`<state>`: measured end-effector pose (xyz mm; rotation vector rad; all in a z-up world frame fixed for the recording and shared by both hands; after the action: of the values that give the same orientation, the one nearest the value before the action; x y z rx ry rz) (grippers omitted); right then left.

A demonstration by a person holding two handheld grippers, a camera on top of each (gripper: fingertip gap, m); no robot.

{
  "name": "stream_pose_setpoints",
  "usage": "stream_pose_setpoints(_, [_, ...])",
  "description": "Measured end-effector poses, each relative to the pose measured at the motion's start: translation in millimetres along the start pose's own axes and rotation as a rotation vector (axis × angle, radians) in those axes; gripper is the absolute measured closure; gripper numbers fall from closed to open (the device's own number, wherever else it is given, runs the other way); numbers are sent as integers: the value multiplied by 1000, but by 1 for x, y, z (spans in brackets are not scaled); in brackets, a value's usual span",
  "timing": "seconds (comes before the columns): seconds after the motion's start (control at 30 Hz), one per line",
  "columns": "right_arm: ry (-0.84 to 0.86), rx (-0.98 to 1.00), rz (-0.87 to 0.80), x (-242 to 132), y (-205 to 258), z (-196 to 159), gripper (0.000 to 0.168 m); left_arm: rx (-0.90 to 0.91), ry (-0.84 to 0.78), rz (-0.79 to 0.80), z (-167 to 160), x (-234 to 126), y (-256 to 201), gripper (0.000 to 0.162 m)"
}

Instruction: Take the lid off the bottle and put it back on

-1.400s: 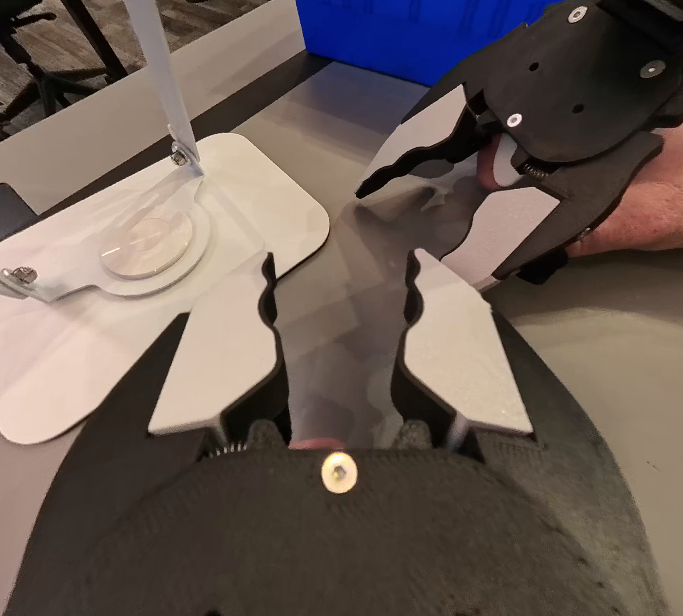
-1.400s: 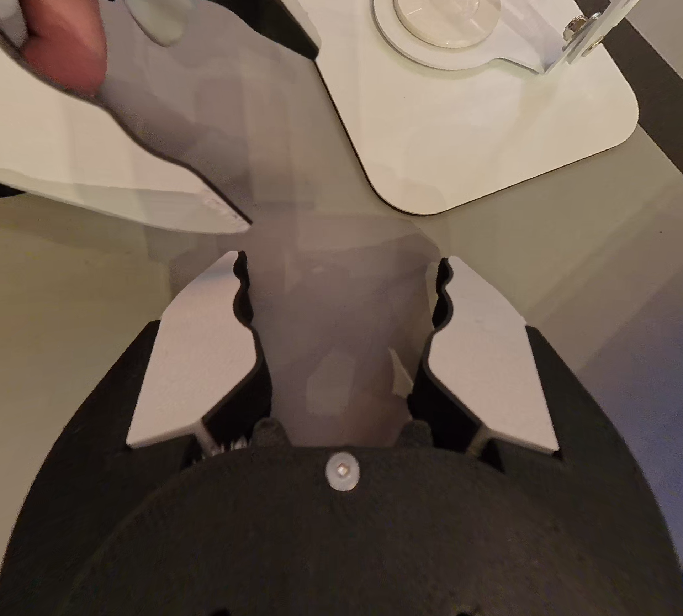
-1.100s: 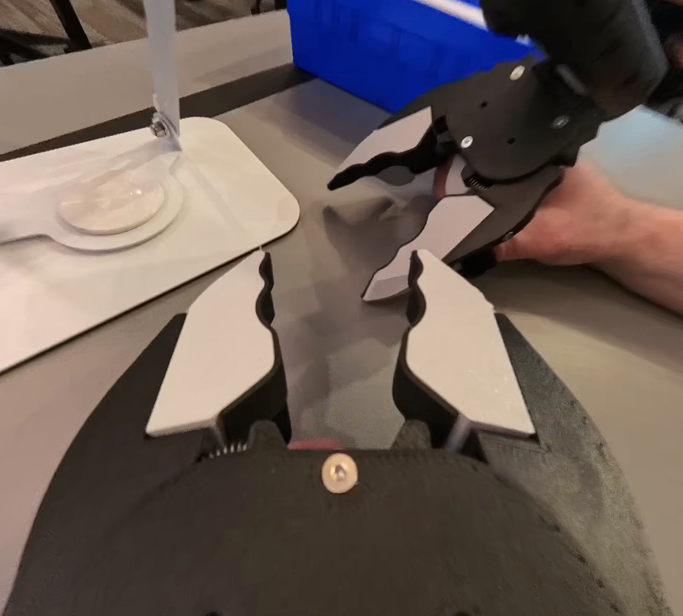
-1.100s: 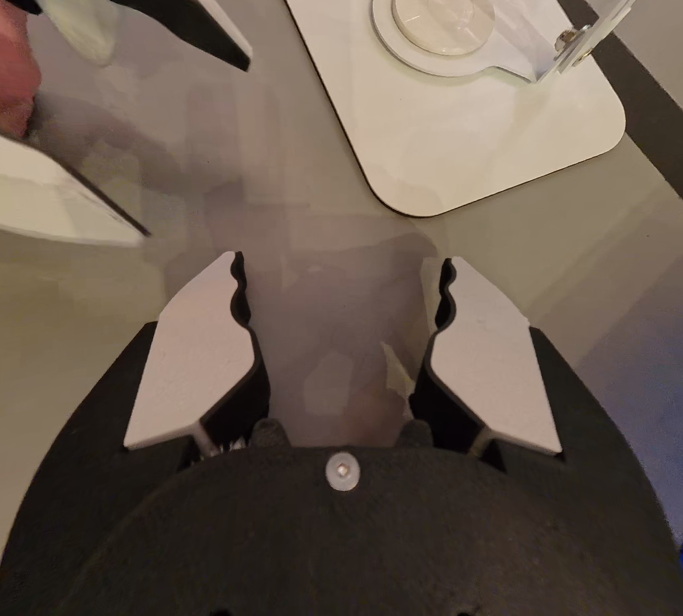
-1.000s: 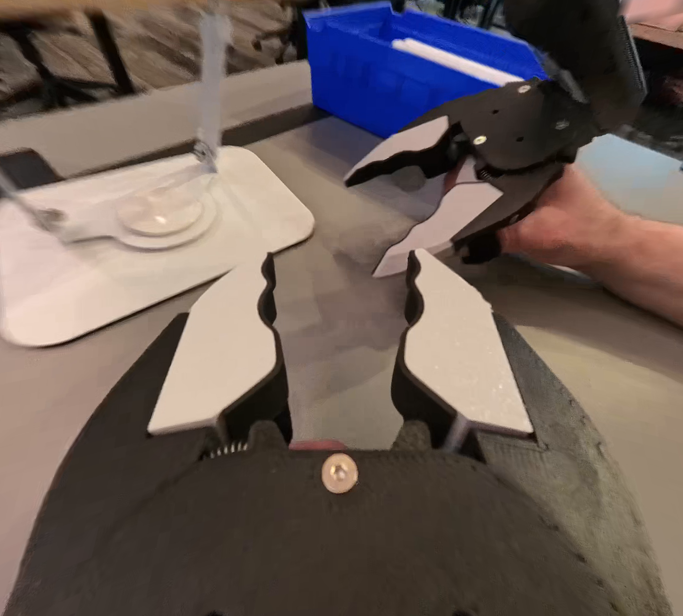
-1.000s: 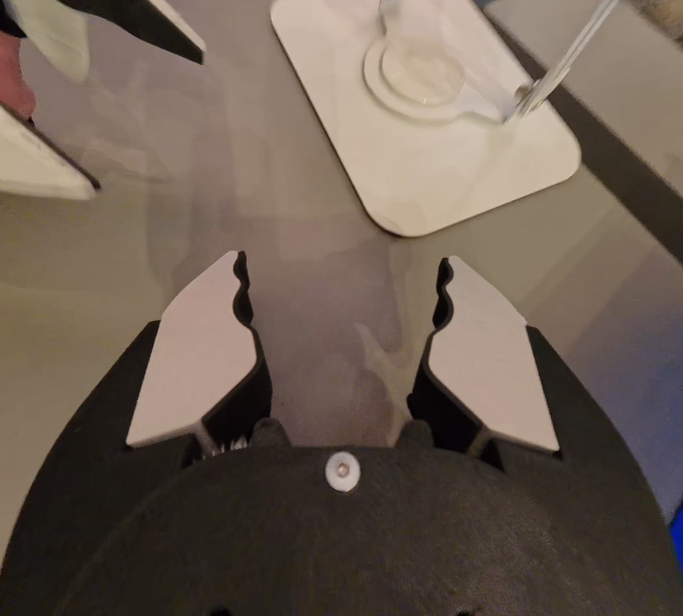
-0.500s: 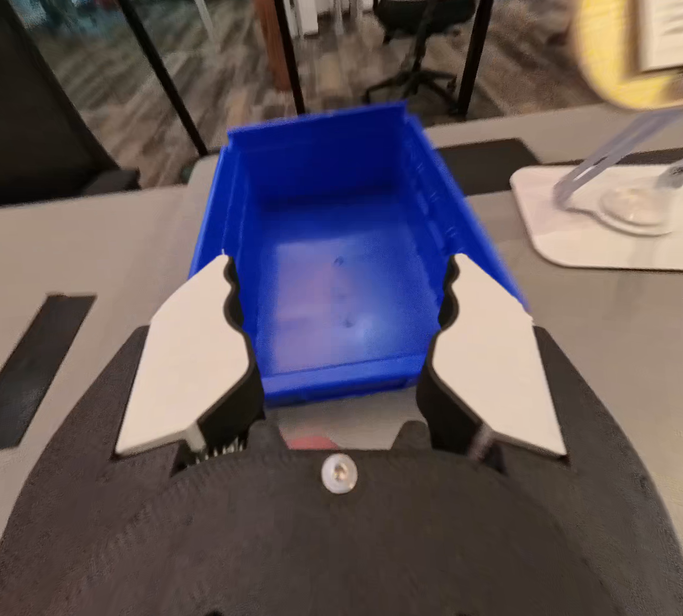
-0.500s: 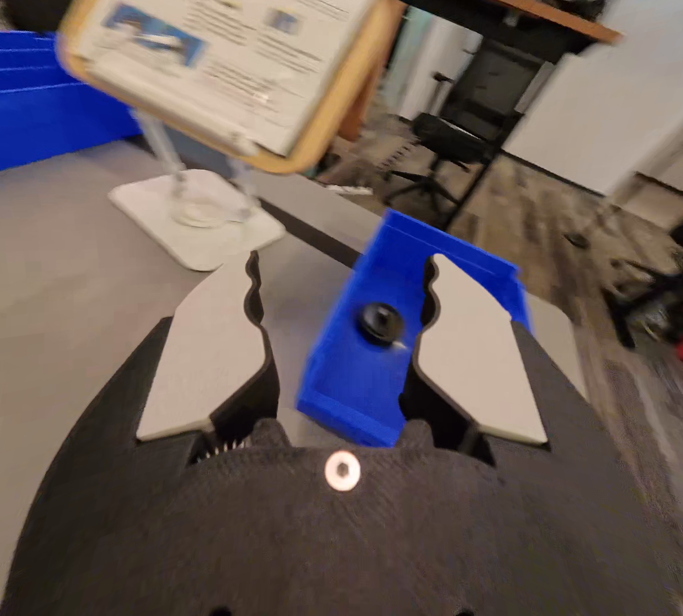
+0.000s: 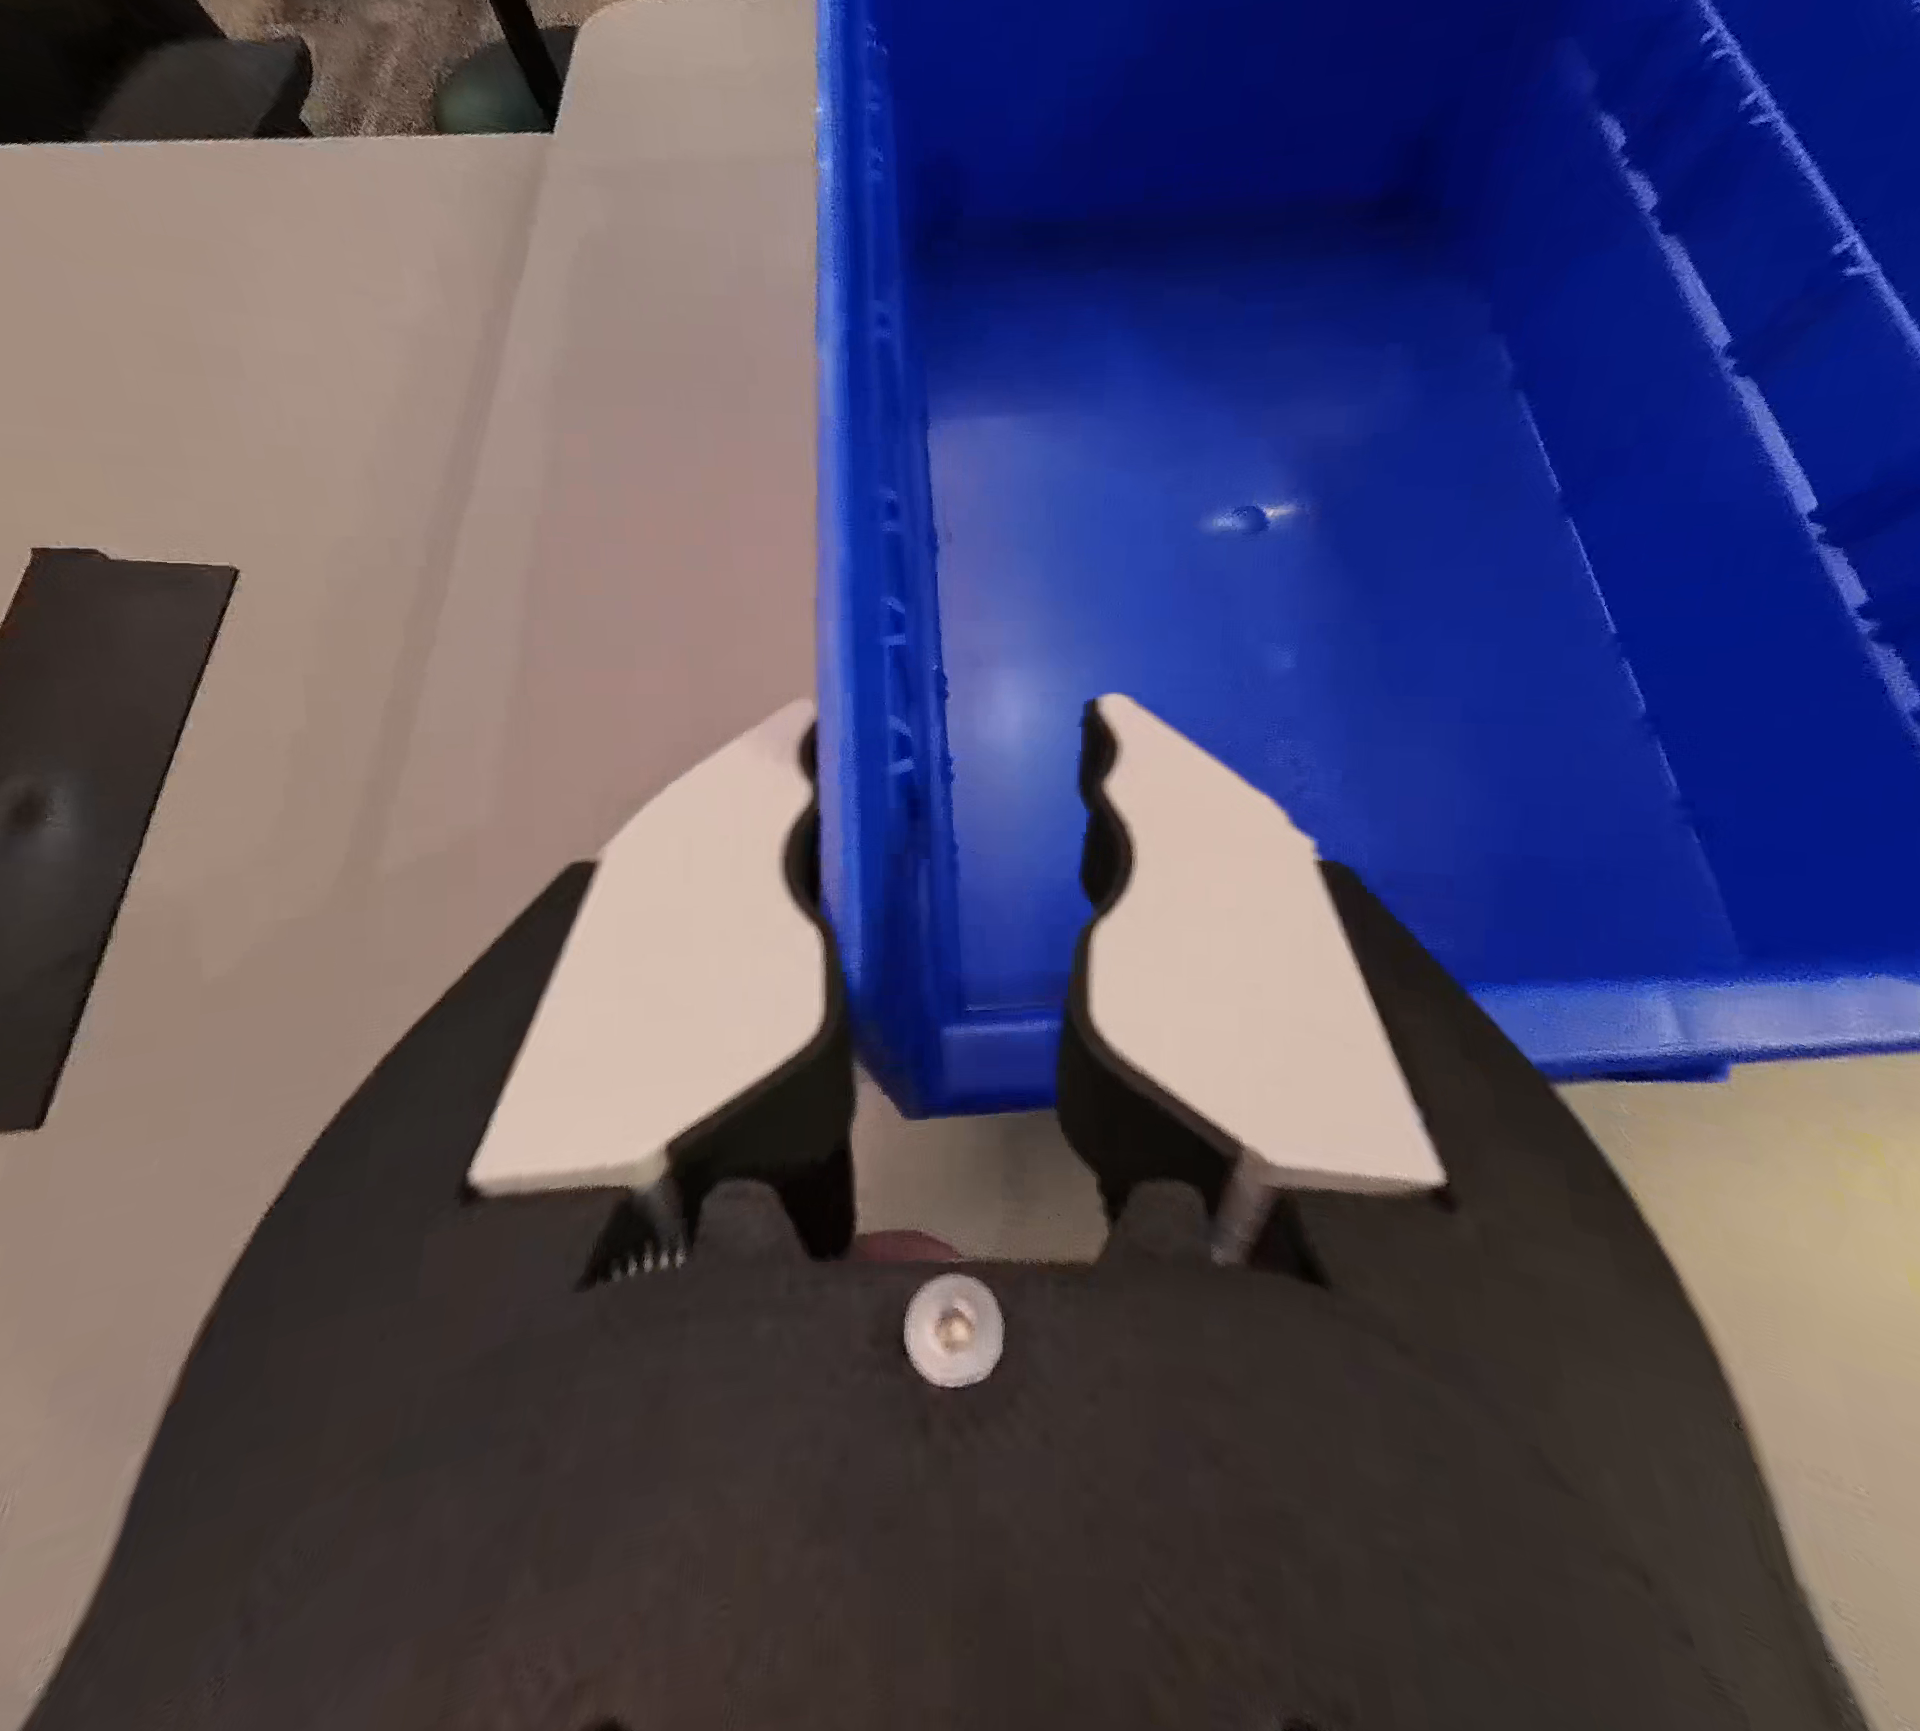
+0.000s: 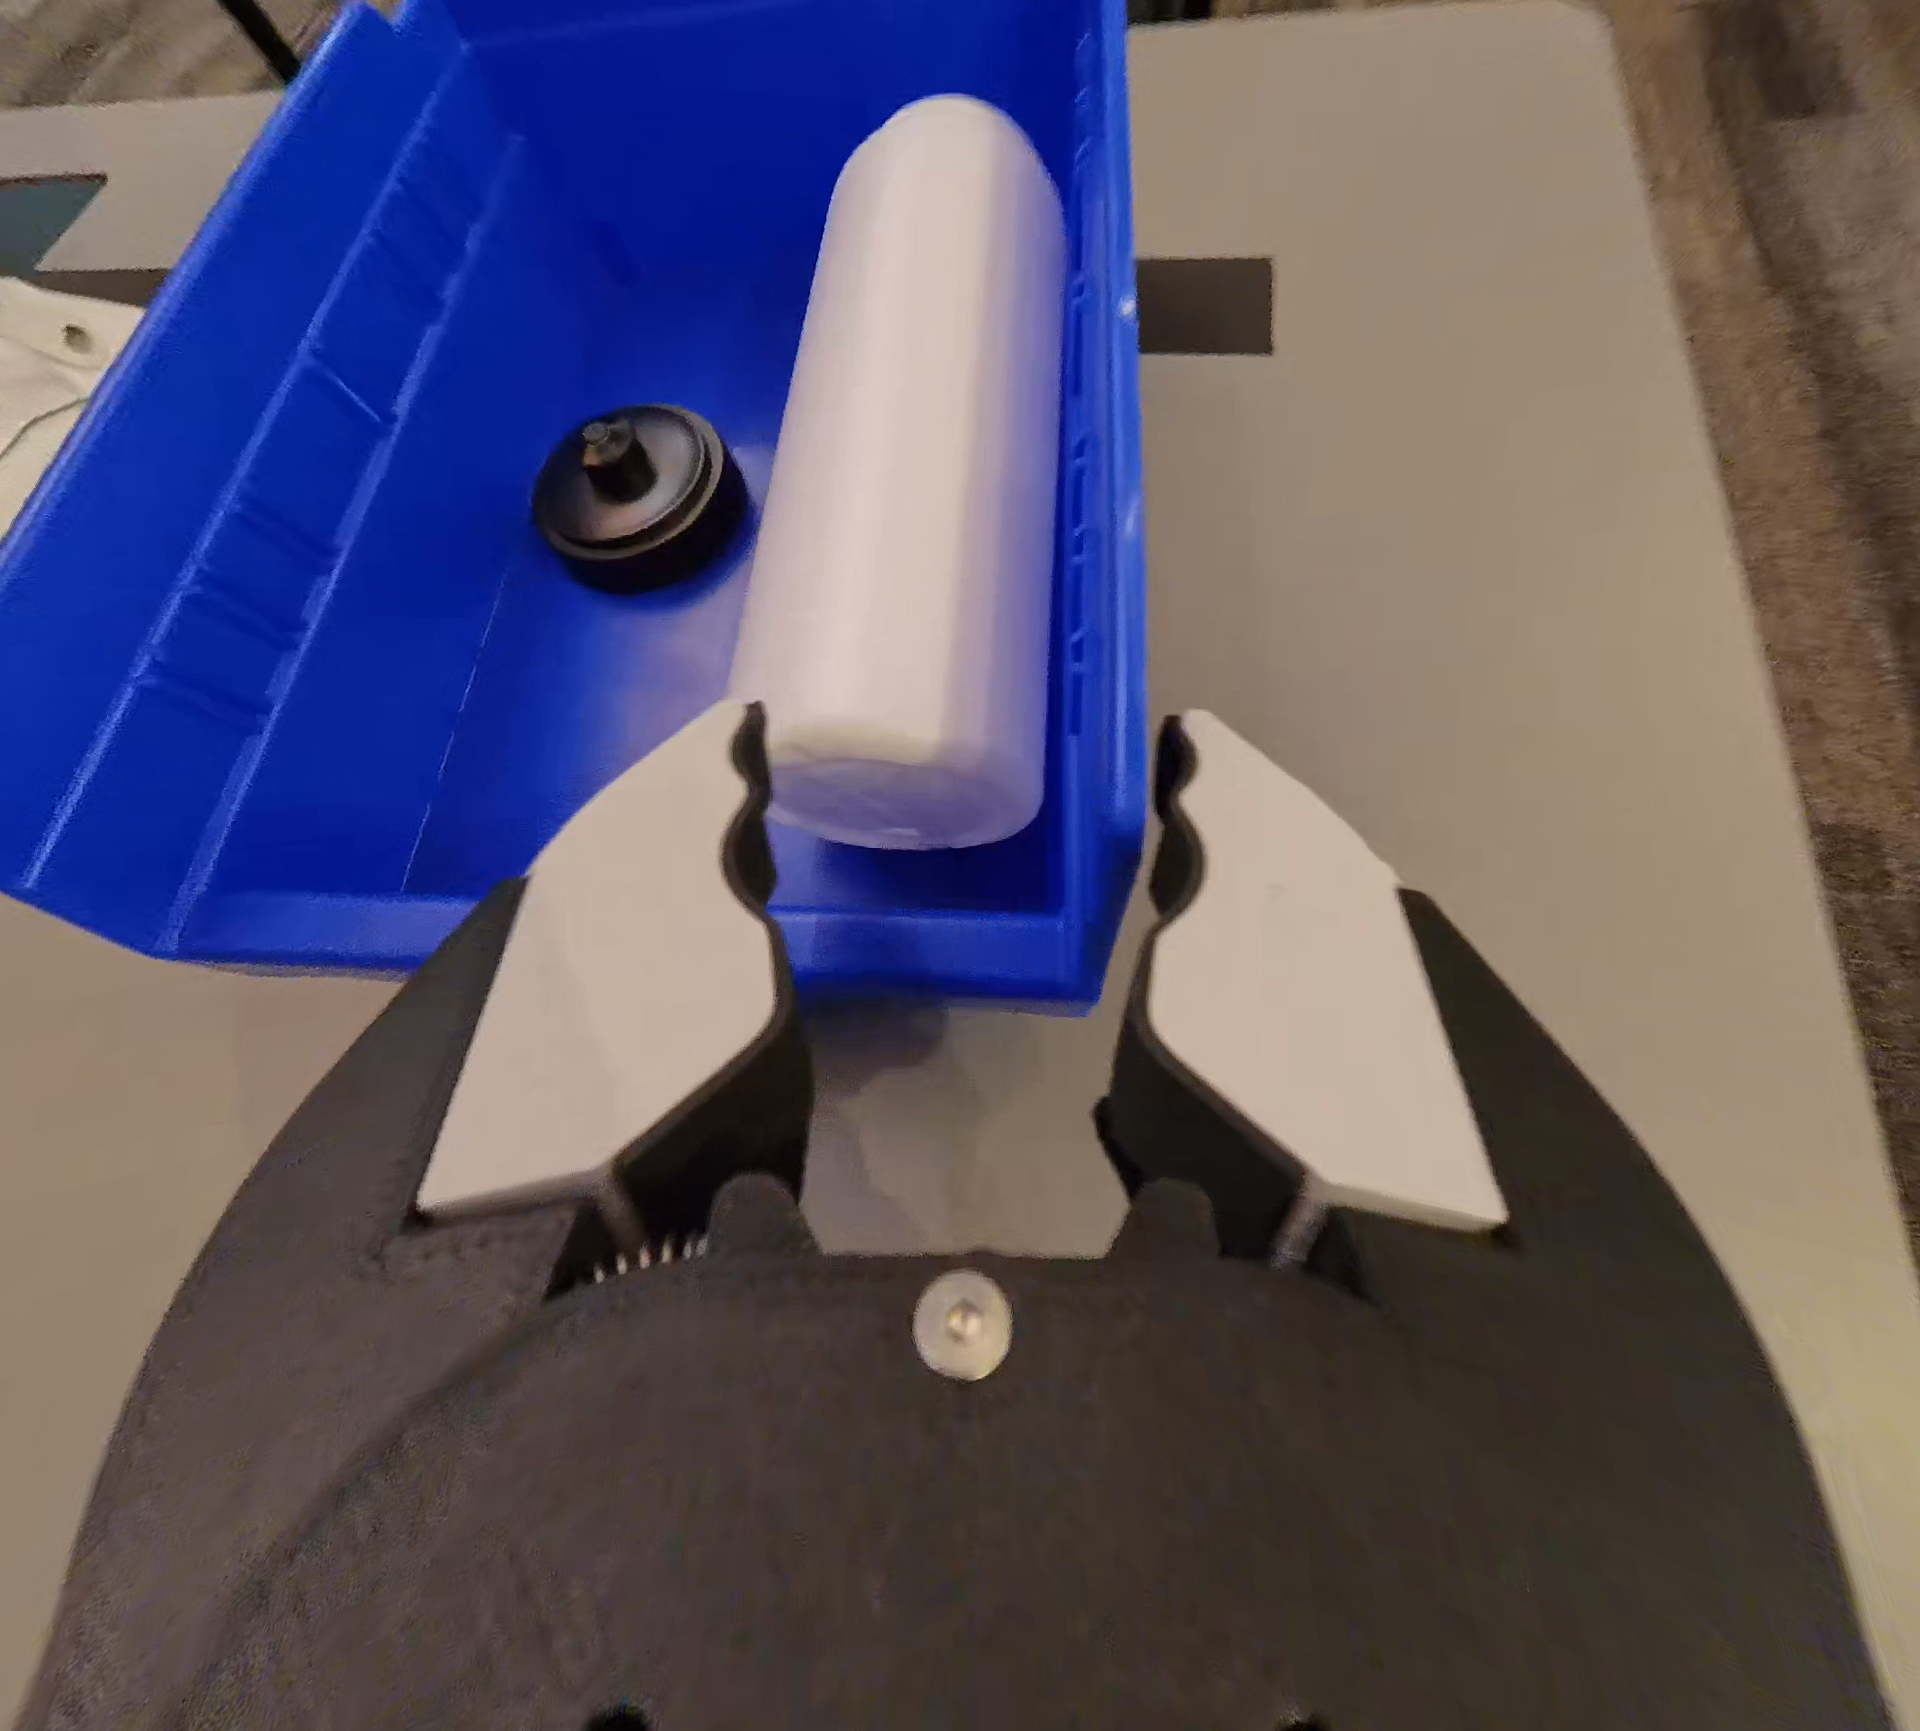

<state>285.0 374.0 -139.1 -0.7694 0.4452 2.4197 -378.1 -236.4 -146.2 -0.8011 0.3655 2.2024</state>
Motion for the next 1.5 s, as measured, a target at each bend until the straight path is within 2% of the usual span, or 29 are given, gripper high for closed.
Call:
stream_pose_setpoints(0.1, [-9, 34, 71, 11, -7, 0, 107, -35, -4, -32, 0, 3, 7, 140])
stream_pose_setpoints(0.17, [-13, 72, 135, 15, -12, 2, 116, -63, 3, -73, -2, 7, 10, 140])
stream_pose_setpoints(0.3, [-17, 68, 169, 18, -17, 4, 119, -127, -37, -139, -5, 9, 13, 143])
stream_pose_setpoints(0.4, [-26, 83, 183, 17, -20, 3, 124, -136, -70, -145, -7, 7, 18, 152])
stream_pose_setpoints(0.53, [-89, 107, 208, 13, -23, 0, 132, -107, -59, -128, -5, 7, 18, 155])
stream_pose_setpoints(0.67, [-137, 152, 247, 12, -33, -5, 151, -97, -63, -151, -6, 7, 19, 156])
stream_pose_setpoints(0.83, [-77, 27, 151, 10, -27, -1, 158, -72, -52, -184, -8, 4, 19, 156])
stream_pose_setpoints(0.97, [-71, 14, 178, 6, -28, -4, 157, -31, -41, -236, -14, -3, 22, 155])
stream_pose_setpoints(1.13, [-47, -43, 215, -5, -25, -12, 158, 56, -25, -348, -30, -22, 29, 155])
stream_pose_setpoints(1.27, [-21, -106, 266, -15, -21, -20, 159, 164, -12, -510, -49, -44, 27, 155])
stream_pose_setpoints(1.43, [10, -197, 374, -26, -9, -30, 160, 231, 32, -756, -74, -70, 5, 155])
stream_pose_setpoints(1.5, [22, -250, 431, -29, 0, -34, 161, 259, 47, -809, -83, -80, -10, 155])
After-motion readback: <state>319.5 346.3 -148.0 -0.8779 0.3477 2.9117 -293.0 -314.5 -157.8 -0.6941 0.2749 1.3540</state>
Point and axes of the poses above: each gripper's, where its closed fingertips meet, x out along the fingers, z out of its top, y = z × x across the jaws, the point moved 10 cm from there along -x, back along the fingers, and after that the axes turned 4 degrees about y, right-handed, at the moved point
